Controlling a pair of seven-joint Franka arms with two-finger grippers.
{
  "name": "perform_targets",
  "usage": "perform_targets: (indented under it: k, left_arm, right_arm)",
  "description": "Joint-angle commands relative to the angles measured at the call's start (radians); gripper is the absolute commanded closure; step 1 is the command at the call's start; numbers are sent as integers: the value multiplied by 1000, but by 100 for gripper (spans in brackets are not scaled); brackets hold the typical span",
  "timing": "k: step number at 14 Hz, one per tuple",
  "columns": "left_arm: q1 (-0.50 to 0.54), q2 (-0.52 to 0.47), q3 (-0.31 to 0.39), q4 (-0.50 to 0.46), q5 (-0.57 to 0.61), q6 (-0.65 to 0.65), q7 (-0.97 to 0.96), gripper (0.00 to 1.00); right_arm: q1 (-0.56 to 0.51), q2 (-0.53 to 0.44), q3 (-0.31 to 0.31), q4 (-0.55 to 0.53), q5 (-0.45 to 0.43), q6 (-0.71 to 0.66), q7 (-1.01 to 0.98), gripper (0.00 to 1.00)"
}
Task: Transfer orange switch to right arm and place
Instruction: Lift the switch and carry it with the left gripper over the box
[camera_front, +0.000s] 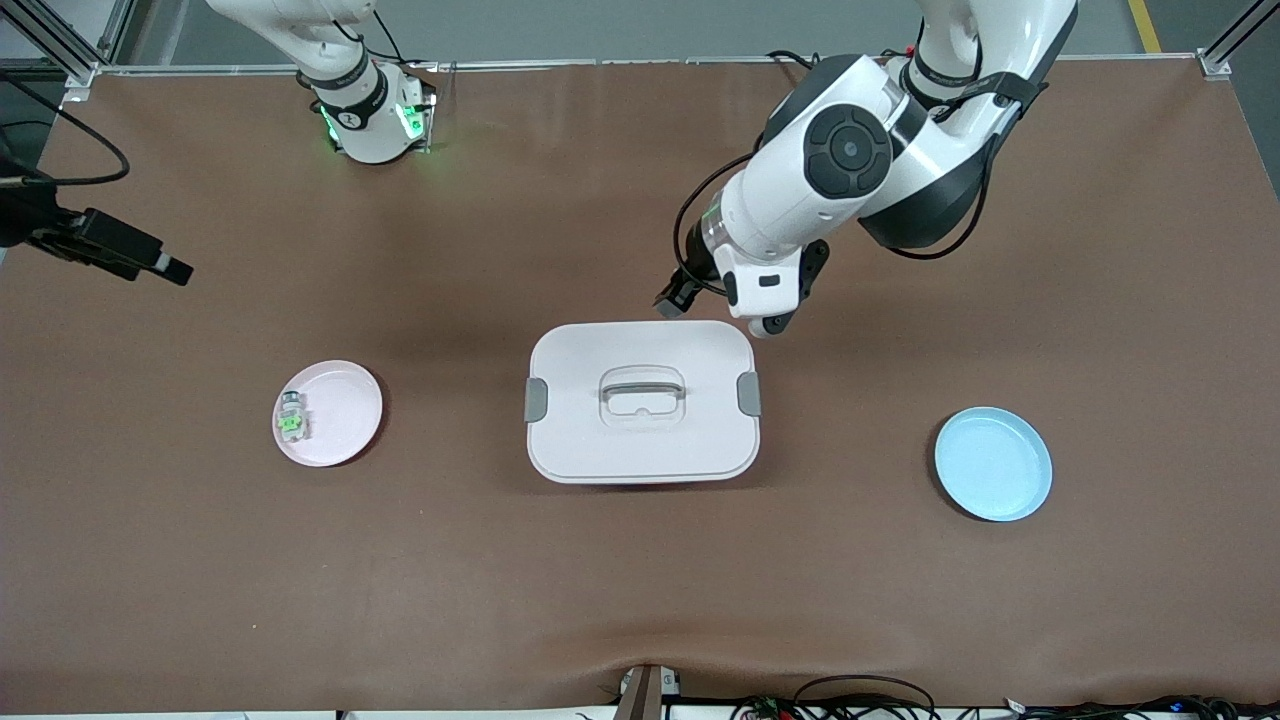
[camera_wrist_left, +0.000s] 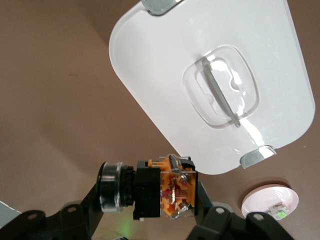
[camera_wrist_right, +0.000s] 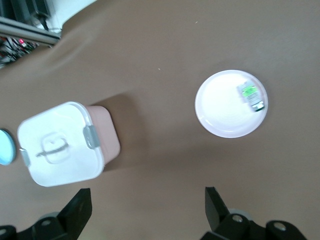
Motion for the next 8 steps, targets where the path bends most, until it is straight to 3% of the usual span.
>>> perform_targets:
  k: [1,5,8]
  left_arm:
    - [-39,12,7,27,-2,18,-49,100]
    - [-58,12,9,38,0,27,-73,100]
    - [-58,11,9,41,3,27,-73,100]
  right_arm:
    - [-17,-144,11,-209,107,76,20,0]
    - [-11,-245,27,-332,225,125,22,0]
    - [1,-333,116,-423,284,221,87,0]
